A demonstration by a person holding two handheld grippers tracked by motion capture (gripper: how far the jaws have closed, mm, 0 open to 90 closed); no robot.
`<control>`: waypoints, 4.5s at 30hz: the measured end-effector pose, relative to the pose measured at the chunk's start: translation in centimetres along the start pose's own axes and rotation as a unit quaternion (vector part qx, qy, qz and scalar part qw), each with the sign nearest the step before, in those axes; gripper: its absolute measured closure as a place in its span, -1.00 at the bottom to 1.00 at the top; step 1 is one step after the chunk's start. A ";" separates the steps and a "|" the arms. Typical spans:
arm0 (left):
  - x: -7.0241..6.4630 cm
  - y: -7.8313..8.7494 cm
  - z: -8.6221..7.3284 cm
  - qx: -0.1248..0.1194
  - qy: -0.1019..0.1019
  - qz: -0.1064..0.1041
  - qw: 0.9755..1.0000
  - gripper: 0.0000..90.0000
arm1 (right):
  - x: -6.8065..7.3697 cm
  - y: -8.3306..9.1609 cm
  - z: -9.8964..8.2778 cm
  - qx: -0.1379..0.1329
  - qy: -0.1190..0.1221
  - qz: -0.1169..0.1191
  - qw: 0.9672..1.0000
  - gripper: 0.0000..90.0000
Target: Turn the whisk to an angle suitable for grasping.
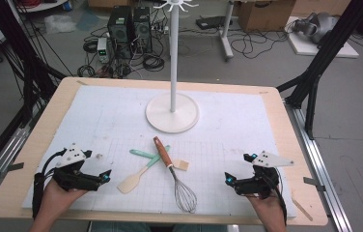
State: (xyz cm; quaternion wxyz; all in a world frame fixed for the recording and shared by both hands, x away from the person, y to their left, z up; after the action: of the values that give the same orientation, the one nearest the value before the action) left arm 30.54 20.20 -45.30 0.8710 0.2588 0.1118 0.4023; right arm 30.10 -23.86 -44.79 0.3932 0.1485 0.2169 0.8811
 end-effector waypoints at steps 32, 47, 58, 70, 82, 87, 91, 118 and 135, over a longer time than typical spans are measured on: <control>-0.1 0.3 -0.5 0.005 -0.007 -0.008 1.000 -0.96 | 1.1 -0.4 0.1 0.006 0.009 0.007 1.000 -0.98; -0.2 0.2 -0.5 0.004 -0.006 -0.008 1.000 -0.96 | 1.3 -1.2 1.2 0.000 -0.002 0.027 1.000 -0.98; -0.1 0.4 -0.5 0.003 -0.006 -0.006 1.000 -0.96 | 2.0 -1.6 2.7 0.004 0.010 0.042 0.999 -0.98; -0.1 0.5 -0.4 -0.001 -0.005 -0.007 1.000 -0.96 | 3.4 -2.4 5.0 0.007 0.027 0.059 0.998 -0.98; -0.3 0.6 -0.3 -0.003 -0.005 -0.010 1.000 -0.96 | 5.1 -3.4 7.1 0.014 0.043 0.077 0.996 -0.98; -0.2 0.7 -0.3 -0.005 -0.003 -0.008 1.000 -0.96 | 5.8 -4.0 7.6 0.018 0.051 0.085 0.995 -0.98; -0.2 0.8 -0.3 -0.007 -0.001 -0.008 1.000 -0.96 | 6.1 -4.5 7.9 0.024 0.053 0.089 0.994 -0.98; -0.3 0.7 -0.2 -0.007 -0.006 -0.010 1.000 -0.96 | 8.0 -7.7 8.5 0.062 0.066 0.115 0.989 -0.85; -0.3 0.8 -0.2 -0.008 -0.006 -0.010 1.000 -0.96 | 8.2 -9.0 8.2 0.082 0.062 0.121 0.987 -0.56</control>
State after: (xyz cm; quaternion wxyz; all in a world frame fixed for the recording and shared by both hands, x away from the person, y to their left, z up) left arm 29.77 20.43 -45.04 0.8778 0.2535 0.1058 0.3925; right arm 34.00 -10.14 -41.44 0.2558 0.1501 0.2930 0.9089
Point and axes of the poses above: each handheld gripper's, and its own axes: y roughly backward along the jaws, z roughly out of its top, x roughly to its left, the point moved 8 cm from there along -y, roughly forward along the jaws, and after that the axes turned 2 degrees about -y, right-handed, at the moved point
